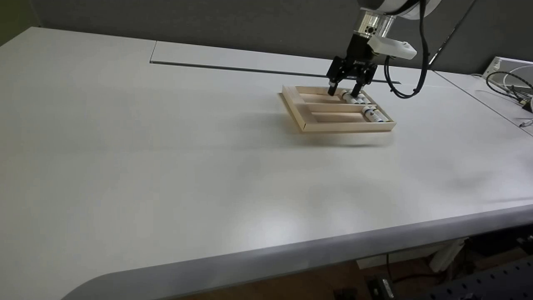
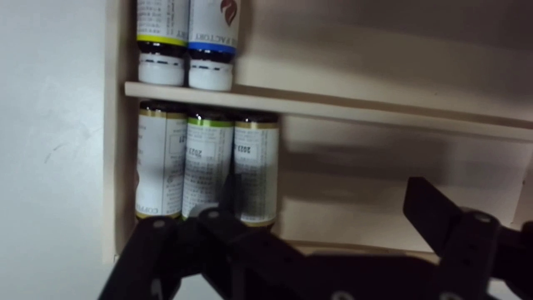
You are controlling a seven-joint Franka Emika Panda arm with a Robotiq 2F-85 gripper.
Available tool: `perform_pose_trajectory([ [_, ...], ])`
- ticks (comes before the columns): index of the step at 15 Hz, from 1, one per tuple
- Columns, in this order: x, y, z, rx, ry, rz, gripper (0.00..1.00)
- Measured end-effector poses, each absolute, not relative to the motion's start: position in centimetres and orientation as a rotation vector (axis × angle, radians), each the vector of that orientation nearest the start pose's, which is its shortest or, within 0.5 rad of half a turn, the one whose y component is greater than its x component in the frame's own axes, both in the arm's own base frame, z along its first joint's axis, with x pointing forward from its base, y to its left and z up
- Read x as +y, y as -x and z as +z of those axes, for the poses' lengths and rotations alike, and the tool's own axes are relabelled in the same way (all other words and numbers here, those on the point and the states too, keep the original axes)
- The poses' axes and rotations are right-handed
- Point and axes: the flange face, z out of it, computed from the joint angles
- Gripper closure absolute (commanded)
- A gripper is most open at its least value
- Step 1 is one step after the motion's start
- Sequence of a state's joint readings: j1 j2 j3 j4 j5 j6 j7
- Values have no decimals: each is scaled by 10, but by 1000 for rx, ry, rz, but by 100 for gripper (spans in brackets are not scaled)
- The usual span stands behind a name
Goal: Remove one object from the upper part of the tray and place it on the table
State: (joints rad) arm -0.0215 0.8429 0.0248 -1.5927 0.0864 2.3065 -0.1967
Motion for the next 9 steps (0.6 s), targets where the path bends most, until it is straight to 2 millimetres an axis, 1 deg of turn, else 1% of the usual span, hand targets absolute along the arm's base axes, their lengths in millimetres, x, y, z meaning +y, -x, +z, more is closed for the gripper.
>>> perform_pose_trajectory([
  [9,4,-676,125,-182,3026,192,0],
])
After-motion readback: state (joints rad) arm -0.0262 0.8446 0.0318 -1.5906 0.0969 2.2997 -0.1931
